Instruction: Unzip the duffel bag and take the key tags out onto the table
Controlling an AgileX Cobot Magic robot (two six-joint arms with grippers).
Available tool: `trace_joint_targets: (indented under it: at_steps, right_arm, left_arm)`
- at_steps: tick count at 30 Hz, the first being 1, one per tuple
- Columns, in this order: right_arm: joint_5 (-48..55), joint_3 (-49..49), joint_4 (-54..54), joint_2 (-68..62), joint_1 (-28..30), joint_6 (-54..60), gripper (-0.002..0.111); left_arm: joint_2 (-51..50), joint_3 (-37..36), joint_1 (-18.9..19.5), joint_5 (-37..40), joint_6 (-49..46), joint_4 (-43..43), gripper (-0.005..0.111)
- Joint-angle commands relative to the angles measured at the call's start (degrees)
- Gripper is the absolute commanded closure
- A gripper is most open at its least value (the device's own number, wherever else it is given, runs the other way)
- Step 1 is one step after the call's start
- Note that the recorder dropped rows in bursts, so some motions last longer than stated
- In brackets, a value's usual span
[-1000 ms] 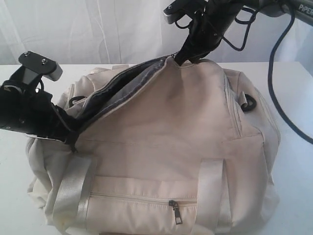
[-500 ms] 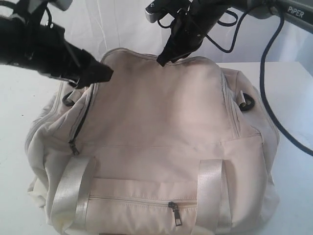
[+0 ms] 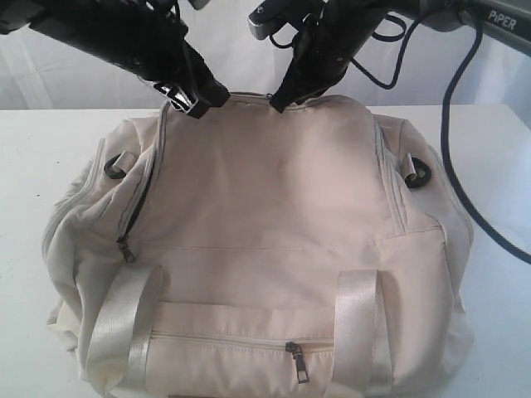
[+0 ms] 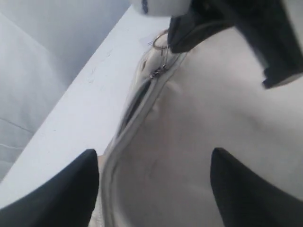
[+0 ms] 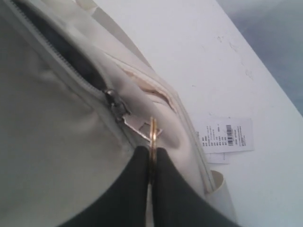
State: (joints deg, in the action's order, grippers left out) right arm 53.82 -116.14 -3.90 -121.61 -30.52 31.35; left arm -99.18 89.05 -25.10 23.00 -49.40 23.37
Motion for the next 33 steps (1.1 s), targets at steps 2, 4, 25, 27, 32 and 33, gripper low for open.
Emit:
trace_joint_targets:
  at_steps: [2, 4, 25, 27, 32, 33]
  right_arm:
    - [0.3, -0.4, 3.6, 0.9, 0.3, -2.0, 0.108]
    - [0.5, -0.4, 3.9, 0.9, 0.3, -2.0, 0.108]
    - [9.4, -0.4, 21.0, 3.0, 3.9, -17.8, 0.108]
    - [12.6, -0.4, 20.6, 6.2, 4.9, -20.2, 0.108]
    - [16.1, 0.9, 18.8, 9.1, 4.9, -21.2, 0.108]
    - [16.1, 3.2, 18.9, 10.5, 4.9, -21.2, 0.108]
  left_arm:
    - [-5.4, 3.2, -0.3, -0.2, -3.9, -4.3, 0.034]
    - [-6.6, 3.2, -0.3, -2.8, -4.4, -4.2, 0.034]
    - [-10.9, 3.2, 1.8, 2.6, 1.4, -5.5, 0.106]
    - [-10.8, 3.2, 3.2, 4.2, 1.7, -5.5, 0.106]
    - [-10.8, 3.2, 3.3, 5.2, 2.1, -5.5, 0.106]
    - [-10.8, 3.2, 3.3, 5.6, 2.3, -5.6, 0.106]
